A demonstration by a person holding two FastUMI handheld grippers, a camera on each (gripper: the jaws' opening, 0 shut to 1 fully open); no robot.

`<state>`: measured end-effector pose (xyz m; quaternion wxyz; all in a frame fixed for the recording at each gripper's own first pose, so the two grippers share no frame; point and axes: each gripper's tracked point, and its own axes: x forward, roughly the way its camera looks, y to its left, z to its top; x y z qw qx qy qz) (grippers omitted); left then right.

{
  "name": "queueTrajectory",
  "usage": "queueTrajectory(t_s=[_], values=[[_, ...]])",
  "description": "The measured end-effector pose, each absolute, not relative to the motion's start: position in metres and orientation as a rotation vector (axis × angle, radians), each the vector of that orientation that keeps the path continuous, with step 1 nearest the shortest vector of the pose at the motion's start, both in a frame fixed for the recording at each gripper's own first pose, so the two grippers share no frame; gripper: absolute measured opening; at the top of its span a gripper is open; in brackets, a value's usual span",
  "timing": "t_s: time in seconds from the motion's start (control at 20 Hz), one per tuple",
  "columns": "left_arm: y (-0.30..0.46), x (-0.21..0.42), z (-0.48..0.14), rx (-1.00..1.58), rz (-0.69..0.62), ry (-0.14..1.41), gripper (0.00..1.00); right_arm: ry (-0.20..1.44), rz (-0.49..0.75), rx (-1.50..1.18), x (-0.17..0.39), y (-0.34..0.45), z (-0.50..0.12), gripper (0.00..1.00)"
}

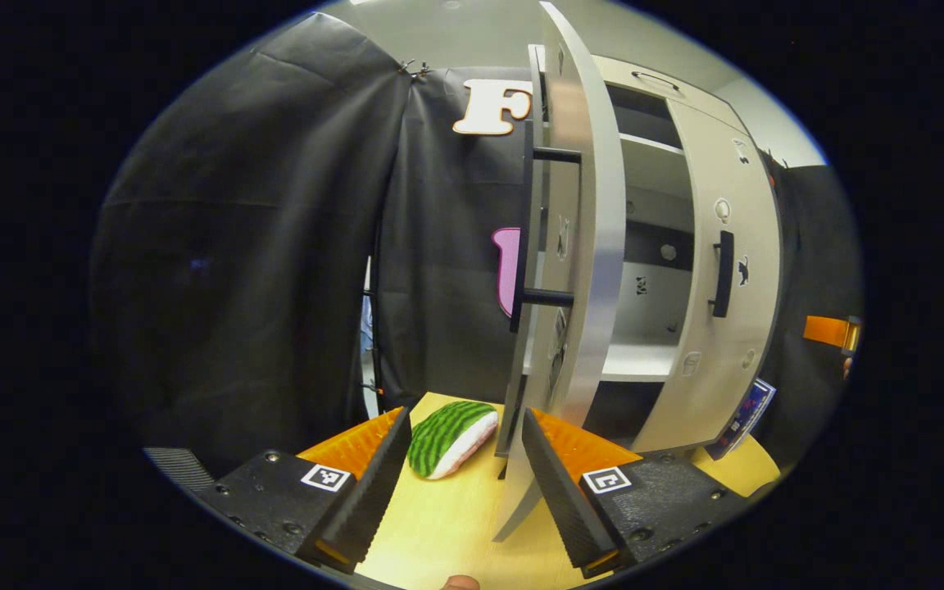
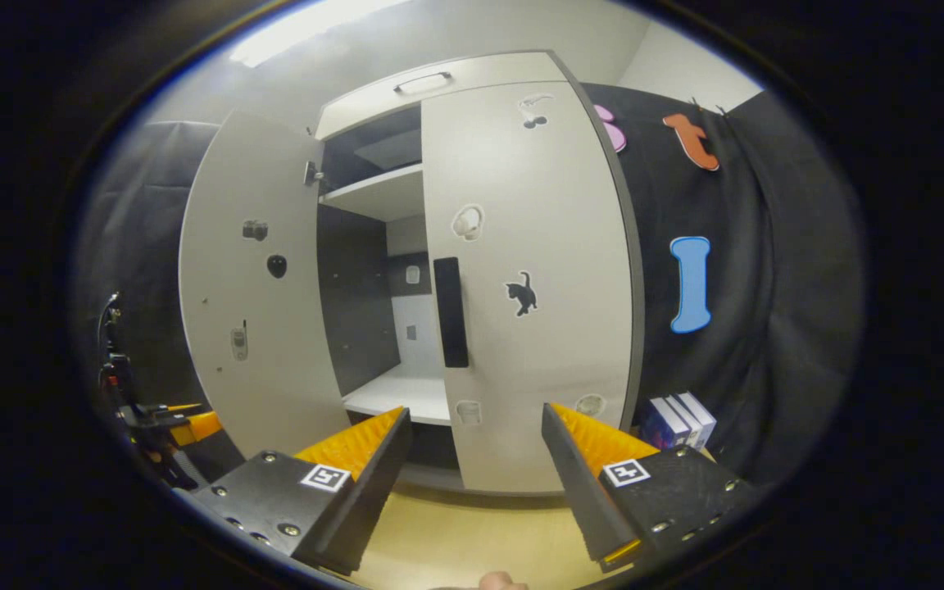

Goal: Grasp the bottle in the cabinet with the left hand and place it on the coaster, then close the right door with the right hand and the left door with the left hand.

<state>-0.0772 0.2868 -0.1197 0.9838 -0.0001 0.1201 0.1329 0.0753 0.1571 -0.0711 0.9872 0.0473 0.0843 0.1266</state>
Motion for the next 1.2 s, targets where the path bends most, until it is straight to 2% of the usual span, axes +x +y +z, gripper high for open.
queueTrajectory(t_s=[0.1, 0.15, 0.25, 0.3, 0.35, 0.4, 0.55, 0.6, 0.65, 0.7, 0.85, 0.9, 1.0, 1.05, 1.1, 1.15, 1.2], values=[[0.275, -0.075, -0.12, 0.01, 0.238, 0.241, 0.87, 0.166, 0.252, 0.1, 0.074, 0.154, -0.068, 0.96], [0.269, -0.073, -0.12, 0.007, 0.222, 0.237, 0.87, 0.167, 0.25, 0.099, 0.073, 0.152, -0.068, 0.93], [0.254, -0.068, -0.121, -0.006, 0.187, 0.227, 0.88, 0.175, 0.241, 0.093, 0.072, 0.145, -0.066, 0.93], [0.247, -0.064, -0.123, -0.011, 0.168, 0.224, 0.88, 0.176, 0.236, 0.095, 0.072, 0.143, -0.065, 0.96], [0.239, -0.061, -0.125, -0.016, 0.148, 0.224, 0.82, 0.179, 0.23, 0.102, 0.071, 0.14, -0.064, 0.93], [0.229, -0.059, -0.126, -0.019, 0.126, 0.225, 0.88, 0.181, 0.222, 0.109, 0.069, 0.137, -0.063, 0.93], [0.201, -0.045, -0.131, -0.02, 0.052, 0.245, 0.87, 0.175, 0.188, 0.112, 0.064, 0.122, -0.061, 0.96], [0.191, -0.041, -0.135, -0.015, 0.025, 0.256, 0.82, 0.172, 0.173, 0.11, 0.061, 0.115, -0.06, 0.96], [0.182, -0.037, -0.137, -0.006, 0.003, 0.265, 0.87, 0.171, 0.159, 0.109, 0.058, 0.108, -0.061, 0.96], [0.173, -0.035, -0.14, 0.001, -0.016, 0.27, 0.87, 0.171, 0.145, 0.109, 0.056, 0.101, -0.061, 0.93], [0.138, -0.023, -0.145, 0.004, -0.09, 0.282, 0.88, 0.166, 0.103, 0.113, 0.048, 0.078, -0.059, 0.93], [0.127, -0.019, -0.145, 0.006, -0.114, 0.279, 0.88, 0.164, 0.09, 0.117, 0.047, 0.071, -0.058, 0.96], [0.109, -0.012, -0.145, 0.023, -0.144, 0.275, 0.88, 0.159, 0.064, 0.121, 0.044, 0.059, -0.055, 0.96], [0.102, -0.009, -0.144, 0.029, -0.157, 0.273, 0.88, 0.154, 0.052, 0.122, 0.043, 0.052, -0.054, 0.93], [0.095, -0.005, -0.144, 0.028, -0.17, 0.27, 0.88, 0.151, 0.042, 0.123, 0.042, 0.047, -0.053, 0.96], [0.089, -0.005, -0.143, 0.022, -0.182, 0.268, 0.88, 0.148, 0.033, 0.124, 0.041, 0.042, -0.052, 0.93], [0.084, -0.003, -0.142, 0.017, -0.192, 0.265, 0.88, 0.146, 0.025, 0.125, 0.04, 0.038, -0.051, 0.96]])
